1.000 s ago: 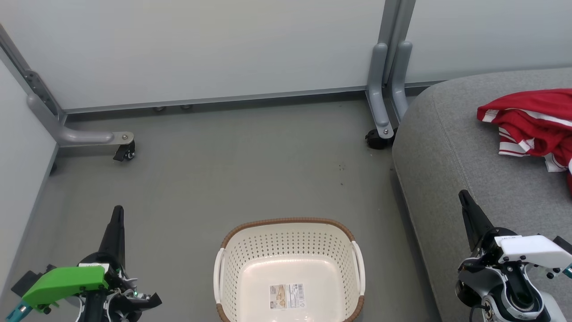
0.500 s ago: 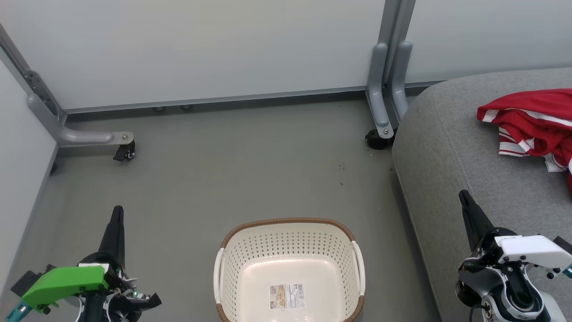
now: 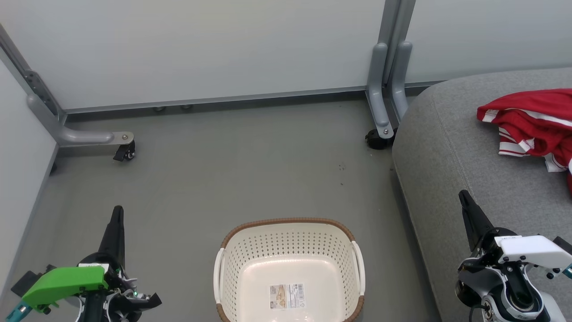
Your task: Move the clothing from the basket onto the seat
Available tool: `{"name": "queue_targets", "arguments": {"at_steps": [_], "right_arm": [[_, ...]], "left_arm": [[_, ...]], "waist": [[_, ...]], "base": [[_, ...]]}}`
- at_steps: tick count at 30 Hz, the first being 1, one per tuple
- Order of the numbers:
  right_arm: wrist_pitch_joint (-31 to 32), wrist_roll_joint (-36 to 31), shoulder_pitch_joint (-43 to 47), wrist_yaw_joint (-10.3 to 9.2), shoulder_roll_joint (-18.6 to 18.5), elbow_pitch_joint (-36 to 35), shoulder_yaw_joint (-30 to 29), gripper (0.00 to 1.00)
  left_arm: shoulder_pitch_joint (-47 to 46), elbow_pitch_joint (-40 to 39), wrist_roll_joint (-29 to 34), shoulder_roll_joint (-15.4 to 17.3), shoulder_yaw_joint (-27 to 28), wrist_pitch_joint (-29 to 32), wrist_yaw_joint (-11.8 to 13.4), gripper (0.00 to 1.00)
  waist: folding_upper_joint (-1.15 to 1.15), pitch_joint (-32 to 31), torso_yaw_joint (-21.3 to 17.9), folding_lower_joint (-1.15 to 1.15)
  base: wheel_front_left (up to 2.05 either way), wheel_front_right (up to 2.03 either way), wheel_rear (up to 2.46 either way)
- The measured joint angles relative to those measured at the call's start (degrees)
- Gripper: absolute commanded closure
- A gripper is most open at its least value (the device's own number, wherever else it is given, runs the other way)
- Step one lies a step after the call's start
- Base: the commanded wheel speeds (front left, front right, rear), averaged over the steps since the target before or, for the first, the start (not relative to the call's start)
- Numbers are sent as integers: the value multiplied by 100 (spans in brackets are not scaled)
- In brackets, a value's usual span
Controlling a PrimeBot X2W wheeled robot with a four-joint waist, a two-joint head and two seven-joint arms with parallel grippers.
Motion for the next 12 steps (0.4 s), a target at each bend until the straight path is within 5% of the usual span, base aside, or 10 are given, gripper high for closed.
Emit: {"name": "queue_targets", "arguments": {"at_steps": [12], "right_arm": [[23, -15, -1, 0, 10, 0, -18, 100]], "left_arm": [[-1, 1, 24, -20, 15, 23, 0, 100]], "waist": [[0, 0, 0, 0]], "base": [[0, 0, 0]]}}
